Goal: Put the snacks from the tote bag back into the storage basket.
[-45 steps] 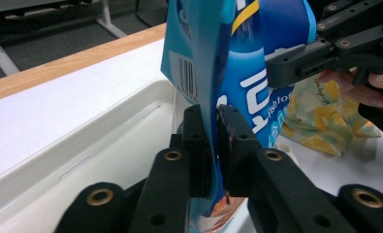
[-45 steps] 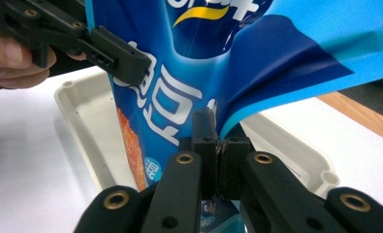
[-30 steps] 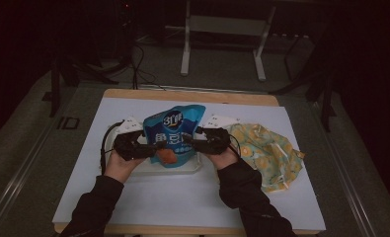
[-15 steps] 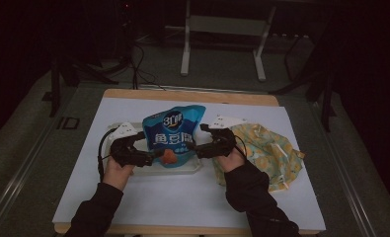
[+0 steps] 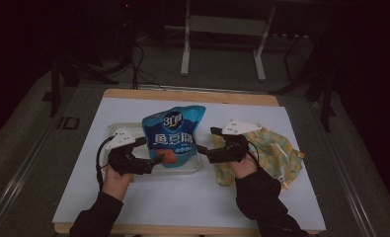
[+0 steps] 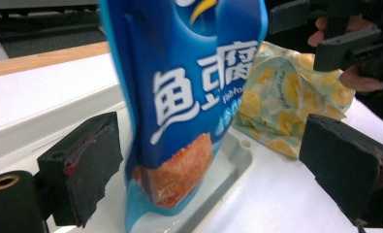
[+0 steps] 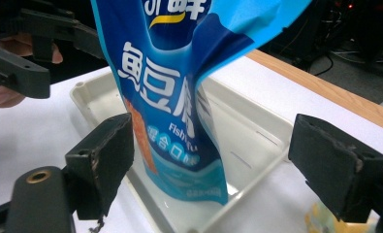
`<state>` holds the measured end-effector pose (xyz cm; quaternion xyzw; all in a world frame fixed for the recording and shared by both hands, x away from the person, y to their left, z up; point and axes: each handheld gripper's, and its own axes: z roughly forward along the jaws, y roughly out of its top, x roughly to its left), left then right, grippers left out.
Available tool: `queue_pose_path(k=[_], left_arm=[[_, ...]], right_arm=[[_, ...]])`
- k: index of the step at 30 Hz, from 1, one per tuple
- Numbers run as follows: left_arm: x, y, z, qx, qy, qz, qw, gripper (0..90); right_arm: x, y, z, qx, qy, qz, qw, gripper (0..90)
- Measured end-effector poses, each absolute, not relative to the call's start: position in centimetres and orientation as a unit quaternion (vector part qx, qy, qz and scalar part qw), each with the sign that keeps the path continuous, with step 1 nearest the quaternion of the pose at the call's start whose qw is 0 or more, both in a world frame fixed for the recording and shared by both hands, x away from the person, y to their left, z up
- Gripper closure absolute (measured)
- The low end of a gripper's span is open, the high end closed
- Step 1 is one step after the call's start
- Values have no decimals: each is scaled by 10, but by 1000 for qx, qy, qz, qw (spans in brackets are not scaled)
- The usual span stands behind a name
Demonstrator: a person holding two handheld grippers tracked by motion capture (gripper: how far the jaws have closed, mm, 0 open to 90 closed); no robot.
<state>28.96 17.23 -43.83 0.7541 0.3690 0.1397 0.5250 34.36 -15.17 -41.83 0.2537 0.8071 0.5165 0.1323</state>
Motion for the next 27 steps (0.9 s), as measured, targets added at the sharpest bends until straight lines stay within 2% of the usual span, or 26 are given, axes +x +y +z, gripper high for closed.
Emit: queue_pose_path(k=[10, 27], left_arm=[[270, 171, -450, 756, 366, 143, 523, 78], [238, 156, -465, 762, 342, 112, 538, 78]], right_arm=[[327, -177, -418, 254, 800, 523, 145, 163], [296, -212, -429, 248, 799, 525, 159, 163]])
